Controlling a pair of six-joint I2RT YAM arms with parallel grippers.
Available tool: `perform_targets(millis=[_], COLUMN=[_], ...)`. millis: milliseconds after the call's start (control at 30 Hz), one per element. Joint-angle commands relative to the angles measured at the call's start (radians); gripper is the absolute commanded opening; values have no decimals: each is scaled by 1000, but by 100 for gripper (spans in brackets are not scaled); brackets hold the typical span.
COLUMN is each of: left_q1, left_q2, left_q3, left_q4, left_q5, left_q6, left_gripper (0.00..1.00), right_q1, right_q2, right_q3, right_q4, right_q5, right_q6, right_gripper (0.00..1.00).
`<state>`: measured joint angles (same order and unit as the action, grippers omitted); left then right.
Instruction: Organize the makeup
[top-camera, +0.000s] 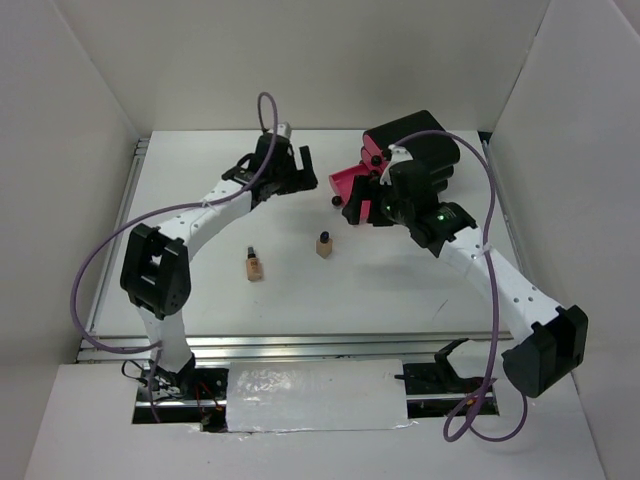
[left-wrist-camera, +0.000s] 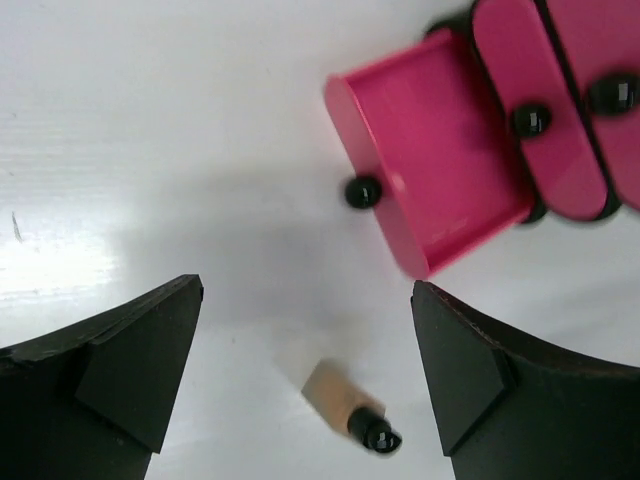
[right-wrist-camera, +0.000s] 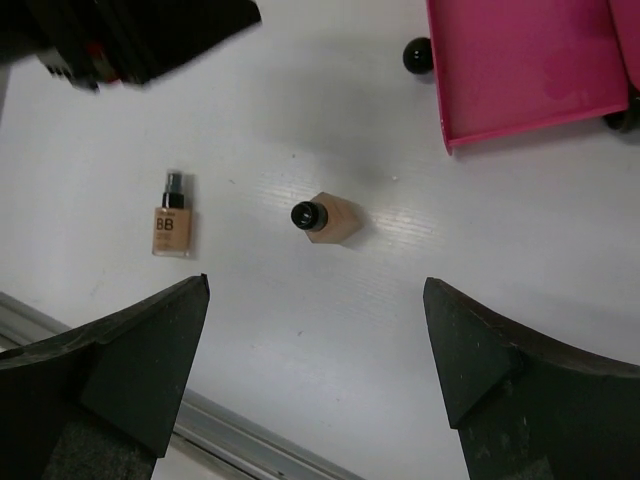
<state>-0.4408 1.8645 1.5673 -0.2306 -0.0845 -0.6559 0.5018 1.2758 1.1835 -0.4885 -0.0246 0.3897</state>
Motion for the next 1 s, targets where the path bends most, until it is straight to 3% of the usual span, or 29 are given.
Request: perform_targets(millis=[0,300,767,967], left_q1=[-71,-222,-271,-276], left_q2=[-37,-19,107,125], left_q3=[-16,-52,-45,-75], left_q4=[-139,-157,-147,-131], left_q5=[-95,-49,-1,15], left_q6=[186,274,280,279], left_gripper=[99,95,85,71], right_q1=[7,7,7,7], right_q2=[-43,-64,-61,-50], right_q3=[31,51,36,31], right_q4=[31,-12,-28,-25], right_q5=[84,111,109,98], right_q6=[52,66,57,55], right_gripper=[96,97,97,97])
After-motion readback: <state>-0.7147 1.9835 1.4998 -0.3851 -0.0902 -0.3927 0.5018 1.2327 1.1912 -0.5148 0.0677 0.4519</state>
